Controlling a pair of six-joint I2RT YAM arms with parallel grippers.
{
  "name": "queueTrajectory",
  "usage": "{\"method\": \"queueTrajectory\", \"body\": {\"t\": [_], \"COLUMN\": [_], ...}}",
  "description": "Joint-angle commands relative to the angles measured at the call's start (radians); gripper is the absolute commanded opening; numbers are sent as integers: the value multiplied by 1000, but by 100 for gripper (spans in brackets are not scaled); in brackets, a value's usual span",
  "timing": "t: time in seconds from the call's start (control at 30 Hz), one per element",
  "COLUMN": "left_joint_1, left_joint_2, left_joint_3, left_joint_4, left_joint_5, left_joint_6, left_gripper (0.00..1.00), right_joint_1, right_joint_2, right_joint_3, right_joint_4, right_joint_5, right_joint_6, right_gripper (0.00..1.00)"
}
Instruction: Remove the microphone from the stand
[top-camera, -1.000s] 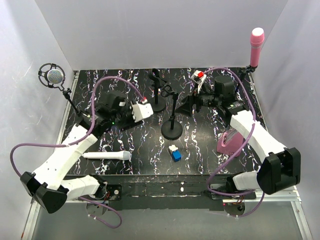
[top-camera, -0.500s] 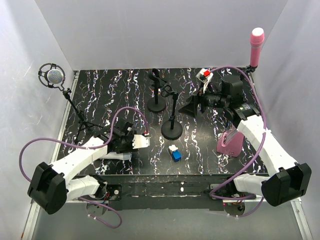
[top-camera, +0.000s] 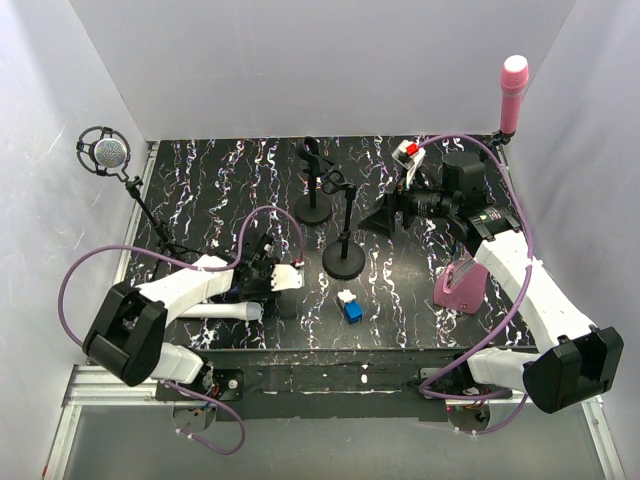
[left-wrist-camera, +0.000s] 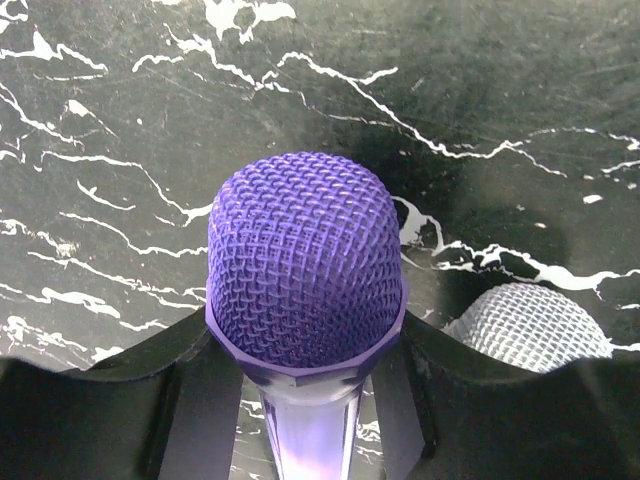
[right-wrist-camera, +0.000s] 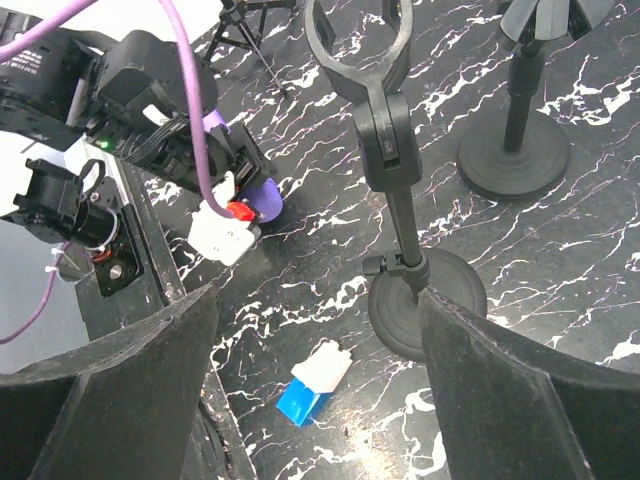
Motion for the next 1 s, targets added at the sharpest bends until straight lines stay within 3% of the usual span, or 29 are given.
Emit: {"method": "queueTrajectory", "body": {"t": [0.0, 0.3, 0.53, 0.73, 0.97], "left_joint_1": [21, 58, 81, 81, 81], "left_joint_2": [40, 83, 83, 37, -90], "left_joint_3": [76, 116, 132, 237, 448], "left_joint_4": [7, -34, -54, -168, -214], "left_joint_5": [49, 97, 121, 198, 448], "left_joint_6": [8, 22, 39, 14, -15], "left_gripper": [40, 50, 50, 51, 70], "right_joint_1": [3, 3, 3, 3, 4], "right_joint_2": [-9, 8, 5, -11, -31], "right_joint_3": [27, 55, 64, 36, 7], "right_joint_4": [-12, -41, -81, -113, -145], "right_joint_5": [-14, -10, -13, 35, 26], "right_joint_6": [-30, -33, -77, -106, -186], "right_gripper": [87, 87, 87, 86, 85]}}
